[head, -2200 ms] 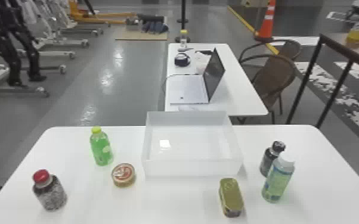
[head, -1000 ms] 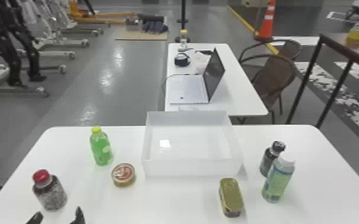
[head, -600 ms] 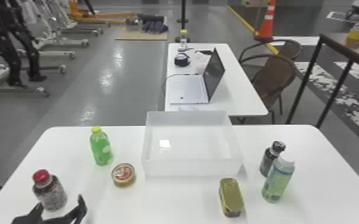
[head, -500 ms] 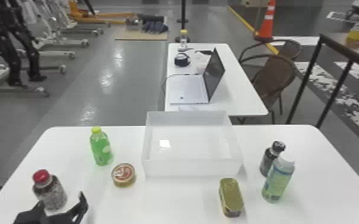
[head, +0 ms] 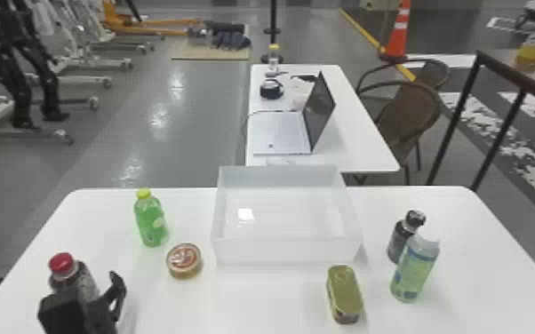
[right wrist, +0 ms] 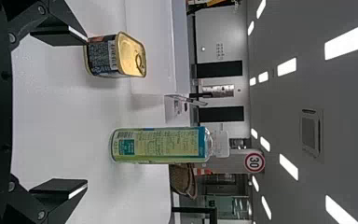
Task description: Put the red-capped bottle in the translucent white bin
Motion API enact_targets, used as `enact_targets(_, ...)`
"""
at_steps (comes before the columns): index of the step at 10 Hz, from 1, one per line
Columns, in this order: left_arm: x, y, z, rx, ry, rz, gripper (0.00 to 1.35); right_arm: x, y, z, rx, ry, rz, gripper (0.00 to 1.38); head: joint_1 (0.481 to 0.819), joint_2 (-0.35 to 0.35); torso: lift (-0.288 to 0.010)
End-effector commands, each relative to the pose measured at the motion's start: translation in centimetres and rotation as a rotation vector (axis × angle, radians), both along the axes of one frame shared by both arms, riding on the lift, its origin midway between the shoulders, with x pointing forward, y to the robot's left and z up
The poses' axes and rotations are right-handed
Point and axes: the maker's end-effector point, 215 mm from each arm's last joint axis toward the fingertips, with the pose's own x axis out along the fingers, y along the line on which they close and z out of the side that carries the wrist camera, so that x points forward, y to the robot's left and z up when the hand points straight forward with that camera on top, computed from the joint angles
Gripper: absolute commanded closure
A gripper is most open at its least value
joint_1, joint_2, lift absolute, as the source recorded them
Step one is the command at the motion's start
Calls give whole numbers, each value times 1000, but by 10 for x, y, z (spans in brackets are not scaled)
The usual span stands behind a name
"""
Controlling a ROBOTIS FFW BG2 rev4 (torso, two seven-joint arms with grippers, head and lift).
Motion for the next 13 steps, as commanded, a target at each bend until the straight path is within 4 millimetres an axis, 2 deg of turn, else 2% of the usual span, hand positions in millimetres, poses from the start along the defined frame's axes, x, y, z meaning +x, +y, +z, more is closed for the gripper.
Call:
enact_targets(1,5,7,-1,10,10,21,222,0,0,0,0,-1,0,206,549,0,-100)
enact_targets(3,9,21,-4,11,14,51,361,0,0,0,-1,1,0,206,549,0,-100)
enact_targets(4,12,24,-2,18,15,46,708,1,0,1,0,-2,0,206,549,0,-100)
enact_targets(5,14,23,-2,29,19,32,966,1,0,0,-1,-1,0,206,549,0,-100)
enact_targets(8,10,18,-5,22,19,26,992,0,0,0,-1,1,0,206,549,0,-100)
enact_targets(9,9,13,4,33,5,10,992,0,0,0,-1,1,0,206,549,0,-100)
enact_targets(10,7,6,27,43,-20,-15,992,0,0,-1,1,1,-1,206,549,0,-100)
enact_targets(11,10,-7,67,39,-110,-76,992,-1,0,-1,2,2,-1,206,549,0,-100)
enact_targets(13,37,-62,146,22,-254,-266,992,-1,0,-1,2,2,-1,206,549,0,-100)
